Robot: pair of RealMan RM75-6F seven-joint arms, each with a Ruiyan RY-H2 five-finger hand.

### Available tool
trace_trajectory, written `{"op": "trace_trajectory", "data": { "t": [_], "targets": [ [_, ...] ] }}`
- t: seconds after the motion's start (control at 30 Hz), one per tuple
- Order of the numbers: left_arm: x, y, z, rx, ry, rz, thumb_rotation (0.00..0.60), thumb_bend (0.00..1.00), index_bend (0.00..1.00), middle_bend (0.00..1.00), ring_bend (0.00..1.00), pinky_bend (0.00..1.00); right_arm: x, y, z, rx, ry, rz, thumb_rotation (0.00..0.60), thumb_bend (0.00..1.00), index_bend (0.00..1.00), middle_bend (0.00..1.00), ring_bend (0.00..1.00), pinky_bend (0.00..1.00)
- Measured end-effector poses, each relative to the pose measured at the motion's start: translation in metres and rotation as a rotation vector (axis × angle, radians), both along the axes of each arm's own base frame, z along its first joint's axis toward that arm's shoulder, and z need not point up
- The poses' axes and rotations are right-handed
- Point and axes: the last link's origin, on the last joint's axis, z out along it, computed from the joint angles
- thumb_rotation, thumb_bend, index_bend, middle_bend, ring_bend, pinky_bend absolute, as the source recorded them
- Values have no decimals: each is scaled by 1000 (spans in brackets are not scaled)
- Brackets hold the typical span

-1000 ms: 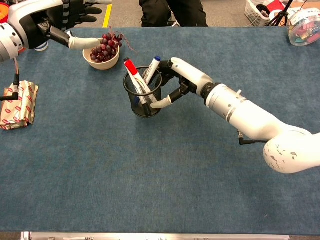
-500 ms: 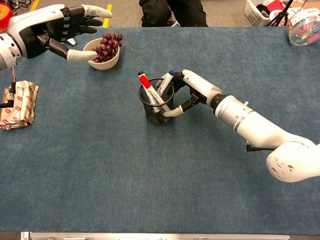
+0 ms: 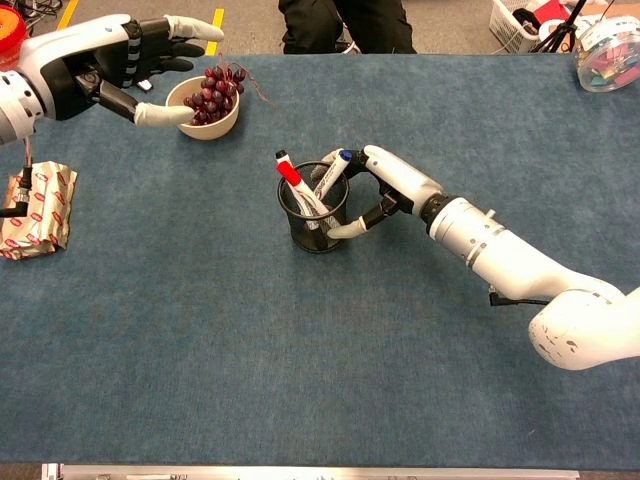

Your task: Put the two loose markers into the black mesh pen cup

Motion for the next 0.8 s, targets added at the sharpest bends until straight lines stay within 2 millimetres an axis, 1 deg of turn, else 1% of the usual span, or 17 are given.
{"op": "trace_trajectory", "data": {
  "t": [0.2, 0.33, 0.53, 0.67, 0.77, 0.8],
  "targets": [
    [0, 0, -1, -4, 2, -2, 600, 270, 114, 0, 0, 0, -3, 1, -1, -6, 5, 6, 600, 42, 492, 388, 264, 193],
    [-1, 0, -1, -6, 5, -1, 600, 270, 114, 0, 0, 0, -5, 2, -2, 2, 9, 5, 600, 0, 454, 369, 242, 158],
    [-2, -1, -2, -8, 6, 0, 600, 270, 114, 0, 0, 0, -7, 3, -1, -2, 4, 6, 600, 0, 414, 349, 220, 129],
    [-2, 0, -2, -8, 6, 0, 600, 270, 114, 0, 0, 0, -9, 2, 1, -6, 12, 13, 600, 0, 362, 328, 201, 108],
    [-2, 0, -3, -8, 4, 1, 600, 270, 114, 0, 0, 0, -10, 2, 3, -7, 21, 18, 600, 0, 286, 289, 163, 76],
    [-1, 0, -3, -8, 3, 2, 600, 270, 114, 0, 0, 0, -11, 2, 4, -8, 26, 20, 600, 0, 237, 260, 139, 56]
  ]
}}
